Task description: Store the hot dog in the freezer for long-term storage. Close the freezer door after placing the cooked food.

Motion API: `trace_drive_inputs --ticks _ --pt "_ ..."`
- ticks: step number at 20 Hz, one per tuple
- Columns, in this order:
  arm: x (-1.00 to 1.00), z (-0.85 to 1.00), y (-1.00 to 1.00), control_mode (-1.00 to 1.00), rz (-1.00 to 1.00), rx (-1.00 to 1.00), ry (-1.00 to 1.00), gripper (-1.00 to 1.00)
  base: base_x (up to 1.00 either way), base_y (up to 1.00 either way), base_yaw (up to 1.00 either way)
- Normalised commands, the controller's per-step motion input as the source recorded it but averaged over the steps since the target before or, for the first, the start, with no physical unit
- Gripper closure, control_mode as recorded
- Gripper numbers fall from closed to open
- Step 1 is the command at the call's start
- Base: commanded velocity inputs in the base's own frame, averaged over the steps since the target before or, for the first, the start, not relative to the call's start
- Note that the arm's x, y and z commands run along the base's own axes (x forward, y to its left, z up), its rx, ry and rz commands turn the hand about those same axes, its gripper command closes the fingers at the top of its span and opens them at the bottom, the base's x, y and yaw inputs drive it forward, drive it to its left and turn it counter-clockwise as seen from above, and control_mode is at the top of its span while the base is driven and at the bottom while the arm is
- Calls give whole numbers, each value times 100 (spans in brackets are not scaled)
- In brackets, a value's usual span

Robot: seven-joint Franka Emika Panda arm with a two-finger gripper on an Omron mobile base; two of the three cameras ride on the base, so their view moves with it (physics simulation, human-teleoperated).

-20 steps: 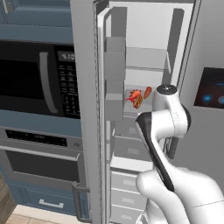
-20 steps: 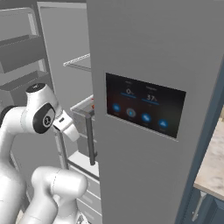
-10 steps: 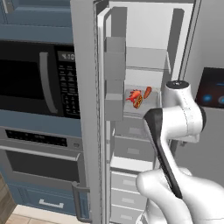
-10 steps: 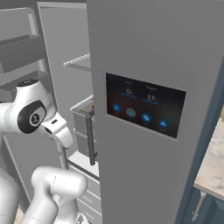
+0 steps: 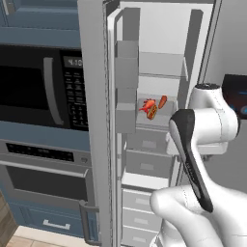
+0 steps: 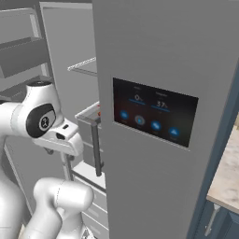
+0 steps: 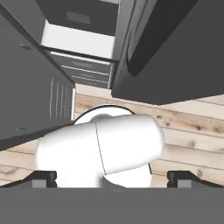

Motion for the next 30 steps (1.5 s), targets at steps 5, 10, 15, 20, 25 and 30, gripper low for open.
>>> trace_drive_inputs --ticks 5,10,15,20,25,30 --pt "-42 0 0 -100 20 16 0 -100 0 0 0" --pt "-6 0 0 -100 2 -4 1 -100 0 0 0" --pt "0 -2 0 -100 0 -9 4 -100 0 0 0" --pt "0 -3 0 -100 0 0 0 -100 0 0 0" --pt "0 0 0 -100 0 0 0 -100 0 0 0" --pt "-1 0 0 -100 0 0 0 -100 0 0 0"
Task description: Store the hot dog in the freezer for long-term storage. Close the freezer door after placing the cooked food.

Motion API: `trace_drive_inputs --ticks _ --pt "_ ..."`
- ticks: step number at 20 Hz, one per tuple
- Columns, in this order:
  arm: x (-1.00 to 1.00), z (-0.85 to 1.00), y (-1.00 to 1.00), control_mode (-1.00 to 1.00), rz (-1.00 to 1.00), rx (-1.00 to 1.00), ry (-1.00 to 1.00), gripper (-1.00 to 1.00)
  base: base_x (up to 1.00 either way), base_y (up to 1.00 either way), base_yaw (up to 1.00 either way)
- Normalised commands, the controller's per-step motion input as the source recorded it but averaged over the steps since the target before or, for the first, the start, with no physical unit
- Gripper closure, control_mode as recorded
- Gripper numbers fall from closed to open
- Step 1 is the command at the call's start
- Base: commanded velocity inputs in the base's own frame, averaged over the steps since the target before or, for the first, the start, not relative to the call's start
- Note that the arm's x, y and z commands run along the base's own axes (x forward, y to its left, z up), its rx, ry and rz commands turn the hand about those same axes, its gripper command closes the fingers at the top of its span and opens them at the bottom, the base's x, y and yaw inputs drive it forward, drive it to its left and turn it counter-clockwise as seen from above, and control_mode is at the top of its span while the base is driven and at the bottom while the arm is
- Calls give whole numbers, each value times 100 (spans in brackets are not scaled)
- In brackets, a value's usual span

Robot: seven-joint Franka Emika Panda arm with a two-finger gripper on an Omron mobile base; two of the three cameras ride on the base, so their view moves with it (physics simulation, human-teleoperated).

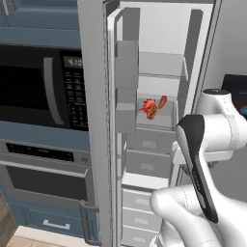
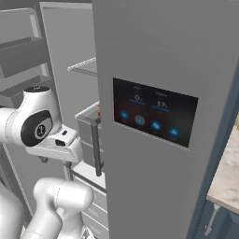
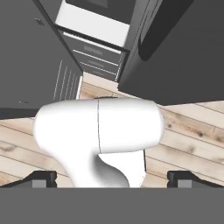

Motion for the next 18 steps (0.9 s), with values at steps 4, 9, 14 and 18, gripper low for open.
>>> trace_drive_inputs --ticks 4,9,14,18 --pt "-8 -2 0 100 -1 0 0 -100 -16 0 -4" --pt "0 0 0 100 0 0 0 -100 -41 2 -12" --pt "0 0 0 100 0 0 0 -100 -36 9 -21" --pt "0 0 0 100 0 0 0 -100 -30 8 -31"
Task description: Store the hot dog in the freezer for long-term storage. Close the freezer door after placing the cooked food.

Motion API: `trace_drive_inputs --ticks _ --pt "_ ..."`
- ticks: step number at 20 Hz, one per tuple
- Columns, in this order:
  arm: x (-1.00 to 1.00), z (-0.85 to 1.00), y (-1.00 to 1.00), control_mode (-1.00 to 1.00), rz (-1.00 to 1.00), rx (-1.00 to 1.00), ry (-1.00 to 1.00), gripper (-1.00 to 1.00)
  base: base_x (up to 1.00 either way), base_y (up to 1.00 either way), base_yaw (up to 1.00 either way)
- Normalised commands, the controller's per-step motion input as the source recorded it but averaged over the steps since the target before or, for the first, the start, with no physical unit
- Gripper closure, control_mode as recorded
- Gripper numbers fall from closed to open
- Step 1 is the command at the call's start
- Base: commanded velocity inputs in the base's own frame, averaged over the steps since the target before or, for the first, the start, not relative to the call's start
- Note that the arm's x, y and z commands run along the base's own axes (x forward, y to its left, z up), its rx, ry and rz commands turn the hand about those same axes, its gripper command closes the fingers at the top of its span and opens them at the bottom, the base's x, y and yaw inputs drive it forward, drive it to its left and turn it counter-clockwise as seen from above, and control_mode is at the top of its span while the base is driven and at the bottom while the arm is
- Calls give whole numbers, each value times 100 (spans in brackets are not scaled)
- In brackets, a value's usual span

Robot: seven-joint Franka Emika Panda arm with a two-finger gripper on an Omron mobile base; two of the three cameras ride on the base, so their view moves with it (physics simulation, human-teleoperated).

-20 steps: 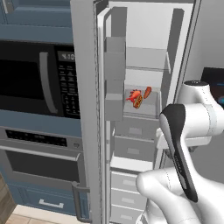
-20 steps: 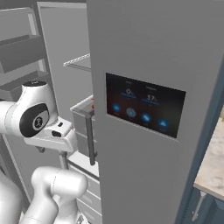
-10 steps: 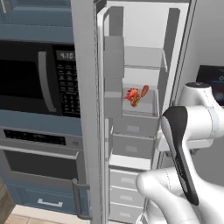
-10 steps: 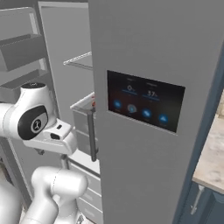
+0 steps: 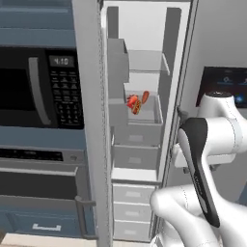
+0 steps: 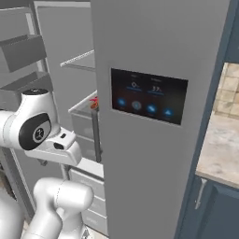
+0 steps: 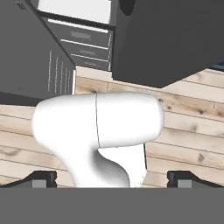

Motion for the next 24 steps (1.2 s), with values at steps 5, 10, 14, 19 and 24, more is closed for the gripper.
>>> trace_drive_inputs --ticks 5,10,14,19,24 --pt "0 0 0 100 0 0 0 -100 -31 20 -33" --pt "0 0 0 100 0 0 0 -100 -32 27 -33" --pt "0 0 0 100 0 0 0 -100 -37 19 -27" --pt "0 0 0 100 0 0 0 -100 -40 28 -17" --pt "0 0 0 100 0 0 0 -100 -30 44 -8"
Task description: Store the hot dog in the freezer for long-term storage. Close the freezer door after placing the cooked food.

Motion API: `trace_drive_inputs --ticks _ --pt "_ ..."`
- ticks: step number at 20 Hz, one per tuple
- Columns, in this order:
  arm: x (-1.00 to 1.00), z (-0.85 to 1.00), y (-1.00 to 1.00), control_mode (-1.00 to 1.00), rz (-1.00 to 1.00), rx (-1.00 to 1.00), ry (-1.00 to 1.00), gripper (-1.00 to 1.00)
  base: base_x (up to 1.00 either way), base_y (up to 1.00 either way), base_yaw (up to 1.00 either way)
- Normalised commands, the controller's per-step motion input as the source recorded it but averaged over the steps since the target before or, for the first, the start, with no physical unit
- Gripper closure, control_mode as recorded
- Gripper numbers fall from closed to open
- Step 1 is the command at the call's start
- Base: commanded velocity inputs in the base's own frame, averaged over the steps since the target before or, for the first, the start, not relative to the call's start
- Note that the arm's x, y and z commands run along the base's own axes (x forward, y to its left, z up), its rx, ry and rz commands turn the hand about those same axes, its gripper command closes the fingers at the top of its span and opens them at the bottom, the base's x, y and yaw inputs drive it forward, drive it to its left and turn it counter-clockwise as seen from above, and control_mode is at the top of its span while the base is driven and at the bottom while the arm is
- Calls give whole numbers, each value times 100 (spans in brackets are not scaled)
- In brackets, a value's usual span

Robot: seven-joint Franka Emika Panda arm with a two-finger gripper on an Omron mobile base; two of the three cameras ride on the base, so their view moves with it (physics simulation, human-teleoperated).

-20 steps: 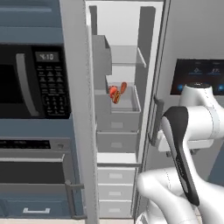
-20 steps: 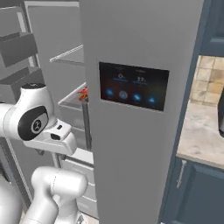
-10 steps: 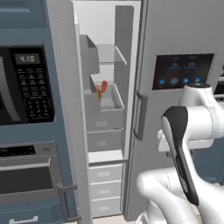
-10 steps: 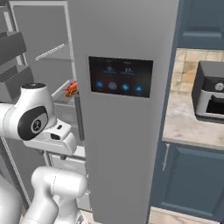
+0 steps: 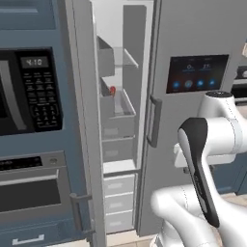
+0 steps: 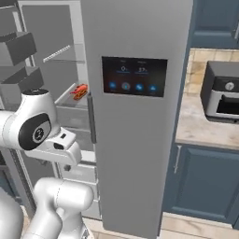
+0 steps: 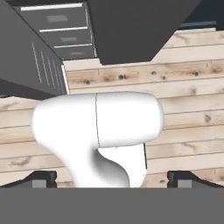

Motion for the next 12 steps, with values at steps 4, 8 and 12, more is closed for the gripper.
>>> trace_drive_inputs --ticks 4,8,12 --pt "0 0 0 100 0 0 0 -100 -29 47 -7" --pt "0 0 0 100 0 0 0 -100 -41 25 -6" --pt "0 0 0 100 0 0 0 -100 -42 25 -5"
